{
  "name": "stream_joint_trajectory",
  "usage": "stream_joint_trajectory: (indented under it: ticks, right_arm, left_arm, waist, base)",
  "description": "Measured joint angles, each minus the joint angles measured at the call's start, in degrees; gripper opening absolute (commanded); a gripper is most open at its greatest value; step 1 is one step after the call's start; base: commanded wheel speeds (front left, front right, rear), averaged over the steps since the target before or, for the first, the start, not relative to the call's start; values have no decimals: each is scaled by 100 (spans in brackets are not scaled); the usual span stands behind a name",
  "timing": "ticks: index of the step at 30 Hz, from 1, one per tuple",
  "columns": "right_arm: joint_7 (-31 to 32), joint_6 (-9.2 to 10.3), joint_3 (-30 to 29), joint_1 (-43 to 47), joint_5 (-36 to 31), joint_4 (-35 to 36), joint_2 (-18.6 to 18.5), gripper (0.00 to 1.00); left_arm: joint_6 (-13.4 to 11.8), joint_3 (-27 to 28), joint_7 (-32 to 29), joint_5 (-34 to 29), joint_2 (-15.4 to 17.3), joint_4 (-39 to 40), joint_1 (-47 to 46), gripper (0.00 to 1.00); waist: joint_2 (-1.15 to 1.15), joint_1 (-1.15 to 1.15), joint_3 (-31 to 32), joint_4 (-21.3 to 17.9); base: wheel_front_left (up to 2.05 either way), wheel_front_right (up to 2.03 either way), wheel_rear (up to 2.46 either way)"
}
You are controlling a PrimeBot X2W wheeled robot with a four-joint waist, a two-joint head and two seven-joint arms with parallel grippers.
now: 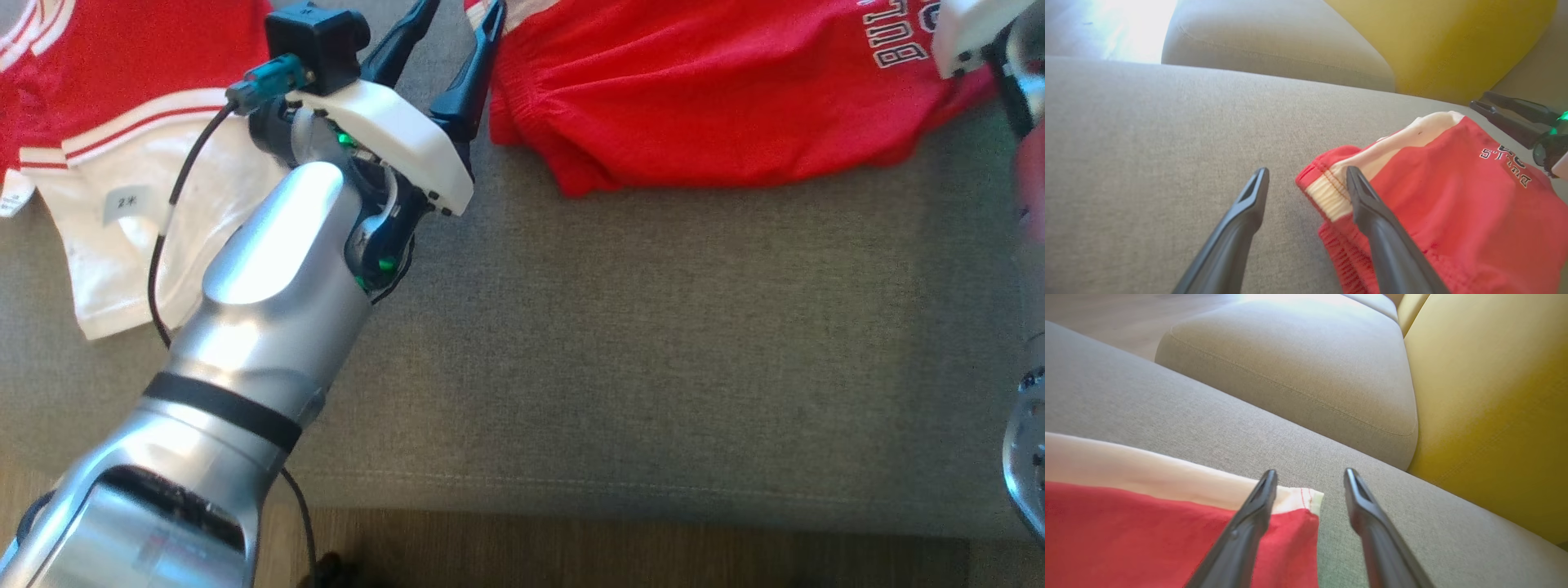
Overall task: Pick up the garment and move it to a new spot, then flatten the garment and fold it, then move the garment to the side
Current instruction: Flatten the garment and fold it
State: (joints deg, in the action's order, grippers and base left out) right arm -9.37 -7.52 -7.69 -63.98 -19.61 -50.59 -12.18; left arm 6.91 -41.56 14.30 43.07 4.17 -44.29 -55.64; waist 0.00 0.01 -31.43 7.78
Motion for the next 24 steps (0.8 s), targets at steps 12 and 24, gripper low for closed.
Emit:
stream_joint_trajectory:
  ticks: [12,24]
  right_arm:
    - [-486,1,-19,984,851,-522,697,100]
    - [479,1,-452,1536,1925,-1110,156,100]
  left_arm:
    - [-1063,831,0,-1585,375,1755,1912,100]
    - [-1595,1057,26,-3082,426,4258,4643,100]
  waist:
    - [0,-1,1006,-230]
    - [0,-1,1842,-143]
  base:
    - [0,0,0]
    - [0,0,0]
